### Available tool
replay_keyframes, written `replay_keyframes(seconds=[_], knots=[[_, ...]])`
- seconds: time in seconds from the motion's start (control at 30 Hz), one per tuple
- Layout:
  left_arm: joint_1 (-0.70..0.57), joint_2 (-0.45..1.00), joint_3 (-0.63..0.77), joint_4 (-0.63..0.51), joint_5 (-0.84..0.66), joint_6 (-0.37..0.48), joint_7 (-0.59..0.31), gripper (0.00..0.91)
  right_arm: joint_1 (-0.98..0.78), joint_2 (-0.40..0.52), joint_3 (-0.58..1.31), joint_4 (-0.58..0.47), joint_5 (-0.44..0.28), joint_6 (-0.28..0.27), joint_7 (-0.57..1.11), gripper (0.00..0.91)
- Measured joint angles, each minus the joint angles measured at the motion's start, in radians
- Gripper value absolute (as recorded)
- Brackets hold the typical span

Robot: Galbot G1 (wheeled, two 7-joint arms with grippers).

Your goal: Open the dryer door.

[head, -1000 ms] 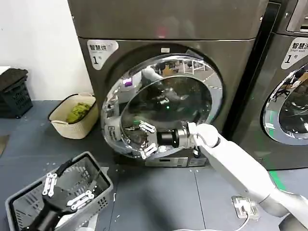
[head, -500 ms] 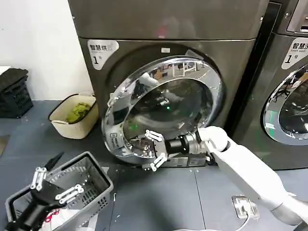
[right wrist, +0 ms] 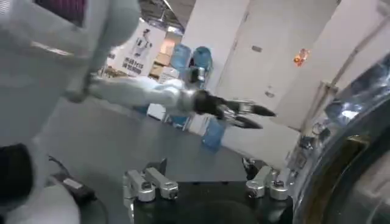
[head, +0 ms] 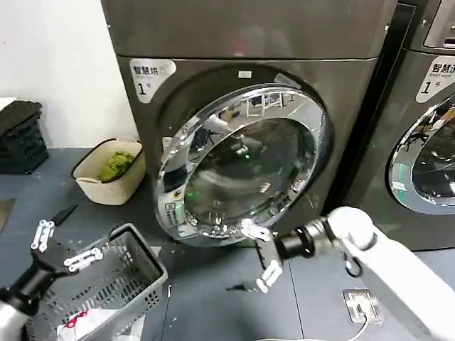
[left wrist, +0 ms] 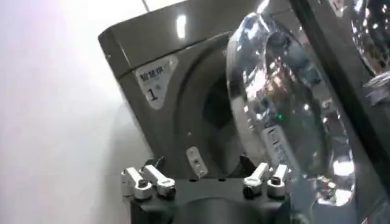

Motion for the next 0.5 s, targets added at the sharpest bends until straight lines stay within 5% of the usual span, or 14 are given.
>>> replay_keyframes(seconds=[0.5], knots=[[-0.407,0.238,0.264,0.375,0.073,-0.181,0.034,0.907,-0.586,0.146,0.585,0.190,0.029,0.058,-0.031,0.907]])
